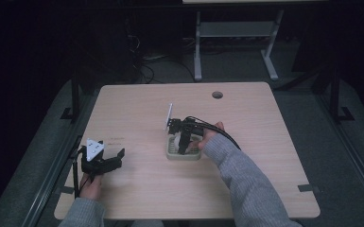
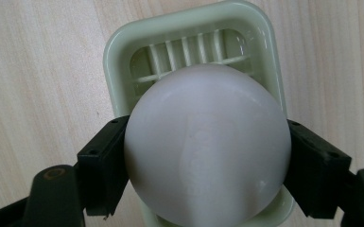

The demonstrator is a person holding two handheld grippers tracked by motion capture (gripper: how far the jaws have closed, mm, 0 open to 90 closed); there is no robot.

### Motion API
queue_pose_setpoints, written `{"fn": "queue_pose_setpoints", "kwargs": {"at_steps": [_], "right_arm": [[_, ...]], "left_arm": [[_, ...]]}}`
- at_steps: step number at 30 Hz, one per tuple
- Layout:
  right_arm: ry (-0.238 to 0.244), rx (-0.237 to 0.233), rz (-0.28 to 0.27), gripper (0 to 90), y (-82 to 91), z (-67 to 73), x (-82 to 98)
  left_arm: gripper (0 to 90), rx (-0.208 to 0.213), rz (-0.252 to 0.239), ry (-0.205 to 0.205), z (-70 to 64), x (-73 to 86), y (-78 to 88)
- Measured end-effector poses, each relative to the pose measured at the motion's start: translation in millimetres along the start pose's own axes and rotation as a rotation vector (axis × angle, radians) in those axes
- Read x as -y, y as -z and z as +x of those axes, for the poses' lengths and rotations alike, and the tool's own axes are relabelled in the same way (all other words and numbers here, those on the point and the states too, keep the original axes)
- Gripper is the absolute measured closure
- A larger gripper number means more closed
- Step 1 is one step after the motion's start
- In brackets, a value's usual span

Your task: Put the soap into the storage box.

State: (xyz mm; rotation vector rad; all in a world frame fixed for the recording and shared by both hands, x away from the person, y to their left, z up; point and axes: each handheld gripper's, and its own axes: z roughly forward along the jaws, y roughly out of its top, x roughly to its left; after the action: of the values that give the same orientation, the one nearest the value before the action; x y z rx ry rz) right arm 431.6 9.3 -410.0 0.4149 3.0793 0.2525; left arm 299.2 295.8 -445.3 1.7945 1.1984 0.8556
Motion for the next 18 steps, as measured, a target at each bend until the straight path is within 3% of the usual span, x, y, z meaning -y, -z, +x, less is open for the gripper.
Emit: {"fn": "queue_pose_setpoints", "kwargs": {"at_steps": [18], "right_arm": [[0.001, 0.004, 0.002, 23.7, -1.6, -0.6, -0.4]], "left_arm": [[12.8, -0.002, -0.002, 0.003, 0.4, -0.1, 0.3]]}}
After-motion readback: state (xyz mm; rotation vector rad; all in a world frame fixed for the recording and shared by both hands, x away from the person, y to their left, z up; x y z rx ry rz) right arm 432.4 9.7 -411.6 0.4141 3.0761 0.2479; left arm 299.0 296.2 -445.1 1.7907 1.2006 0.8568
